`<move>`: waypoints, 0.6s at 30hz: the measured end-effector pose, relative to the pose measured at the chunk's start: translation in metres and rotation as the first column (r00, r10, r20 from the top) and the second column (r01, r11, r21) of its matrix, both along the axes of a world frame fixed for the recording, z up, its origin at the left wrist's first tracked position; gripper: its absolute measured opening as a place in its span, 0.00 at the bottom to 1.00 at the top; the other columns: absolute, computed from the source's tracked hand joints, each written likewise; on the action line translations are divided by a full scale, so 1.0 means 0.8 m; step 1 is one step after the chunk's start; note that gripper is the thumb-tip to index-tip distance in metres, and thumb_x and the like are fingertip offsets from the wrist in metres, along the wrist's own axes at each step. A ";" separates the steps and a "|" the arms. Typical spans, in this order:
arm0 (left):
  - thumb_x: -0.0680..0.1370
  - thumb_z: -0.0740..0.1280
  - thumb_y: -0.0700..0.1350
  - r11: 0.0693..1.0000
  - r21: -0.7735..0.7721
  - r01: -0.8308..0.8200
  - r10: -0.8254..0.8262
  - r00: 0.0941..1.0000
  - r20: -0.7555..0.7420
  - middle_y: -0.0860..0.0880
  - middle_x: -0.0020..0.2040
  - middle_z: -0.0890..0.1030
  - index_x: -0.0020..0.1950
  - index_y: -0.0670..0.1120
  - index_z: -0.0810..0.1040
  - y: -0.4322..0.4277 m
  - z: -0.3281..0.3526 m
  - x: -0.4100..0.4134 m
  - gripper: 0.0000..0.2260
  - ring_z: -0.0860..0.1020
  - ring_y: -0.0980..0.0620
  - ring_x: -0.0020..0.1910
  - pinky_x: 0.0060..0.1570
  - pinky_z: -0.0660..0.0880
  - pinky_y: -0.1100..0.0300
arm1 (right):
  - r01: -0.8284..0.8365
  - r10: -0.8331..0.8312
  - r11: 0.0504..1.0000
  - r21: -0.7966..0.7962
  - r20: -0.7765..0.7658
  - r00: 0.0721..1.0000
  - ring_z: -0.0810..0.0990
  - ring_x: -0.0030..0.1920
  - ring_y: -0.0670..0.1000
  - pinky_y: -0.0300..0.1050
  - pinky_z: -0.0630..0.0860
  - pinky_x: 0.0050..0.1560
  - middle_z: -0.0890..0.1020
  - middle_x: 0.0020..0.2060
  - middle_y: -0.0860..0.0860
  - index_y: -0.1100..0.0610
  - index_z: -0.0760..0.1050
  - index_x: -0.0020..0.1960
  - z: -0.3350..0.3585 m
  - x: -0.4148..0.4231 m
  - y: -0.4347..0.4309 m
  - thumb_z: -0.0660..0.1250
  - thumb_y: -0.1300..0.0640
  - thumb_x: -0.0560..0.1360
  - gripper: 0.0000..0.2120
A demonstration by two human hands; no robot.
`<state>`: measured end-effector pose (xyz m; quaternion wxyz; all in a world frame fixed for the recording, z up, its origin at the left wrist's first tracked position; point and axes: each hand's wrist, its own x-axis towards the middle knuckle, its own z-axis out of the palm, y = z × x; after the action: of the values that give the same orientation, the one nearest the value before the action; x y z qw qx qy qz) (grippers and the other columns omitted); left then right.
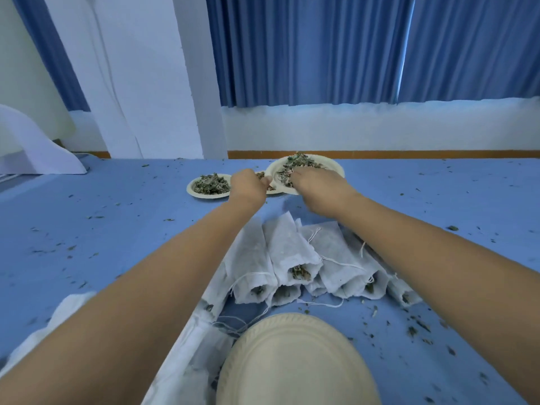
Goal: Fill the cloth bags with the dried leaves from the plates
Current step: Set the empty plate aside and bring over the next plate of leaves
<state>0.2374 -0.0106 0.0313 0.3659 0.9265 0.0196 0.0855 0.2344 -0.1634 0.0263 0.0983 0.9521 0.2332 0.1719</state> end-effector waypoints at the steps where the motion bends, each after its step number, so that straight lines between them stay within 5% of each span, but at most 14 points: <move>1: 0.82 0.63 0.45 0.980 -0.199 -0.011 0.003 0.999 -0.037 0.40 0.36 0.77 0.40 0.37 0.73 0.004 0.002 -0.013 0.15 0.77 0.45 0.33 0.34 0.72 0.59 | -0.034 0.034 0.999 0.035 0.004 0.999 0.75 0.48 0.57 0.48 0.66 0.37 0.75 0.50 0.56 0.57 0.65 0.46 0.006 -0.021 0.003 0.60 0.70 0.72 0.09; 3: 0.81 0.64 0.40 0.860 -0.510 -0.013 -0.029 0.997 -0.074 0.41 0.39 0.79 0.44 0.35 0.75 0.011 0.004 -0.040 0.09 0.81 0.49 0.31 0.36 0.79 0.58 | -0.101 0.101 0.987 0.126 0.011 0.995 0.74 0.46 0.57 0.49 0.67 0.37 0.73 0.46 0.54 0.57 0.65 0.45 0.008 -0.062 0.005 0.60 0.69 0.72 0.09; 5: 0.80 0.65 0.36 0.808 -0.589 0.021 -0.079 0.994 -0.072 0.44 0.34 0.77 0.42 0.37 0.74 0.019 0.008 -0.072 0.07 0.78 0.57 0.22 0.28 0.77 0.64 | -0.146 0.144 0.977 0.158 0.025 0.989 0.73 0.44 0.55 0.51 0.70 0.38 0.71 0.43 0.52 0.57 0.66 0.44 0.004 -0.109 0.006 0.61 0.68 0.72 0.07; 14: 0.78 0.68 0.37 0.795 -0.589 0.144 -0.325 0.922 -0.213 0.39 0.37 0.81 0.51 0.35 0.80 0.065 -0.018 -0.236 0.05 0.81 0.52 0.28 0.33 0.79 0.66 | -0.272 0.313 0.844 0.463 -0.011 0.950 0.64 0.43 0.45 0.44 0.68 0.42 0.68 0.42 0.46 0.62 0.74 0.45 -0.039 -0.296 0.011 0.64 0.70 0.70 0.07; 18: 0.78 0.68 0.38 0.840 -0.508 0.193 -0.375 0.882 -0.286 0.43 0.31 0.81 0.53 0.40 0.79 0.084 -0.032 -0.278 0.05 0.80 0.53 0.27 0.31 0.78 0.65 | -0.238 0.306 0.850 0.470 -0.073 0.949 0.71 0.45 0.50 0.44 0.69 0.41 0.70 0.43 0.48 0.61 0.75 0.46 -0.053 -0.347 0.024 0.64 0.69 0.69 0.07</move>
<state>0.0149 0.0567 0.0056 0.5749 0.8026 -0.0315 -0.1561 -0.0433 -0.1439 -0.0163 -0.1704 0.9155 0.3255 0.1640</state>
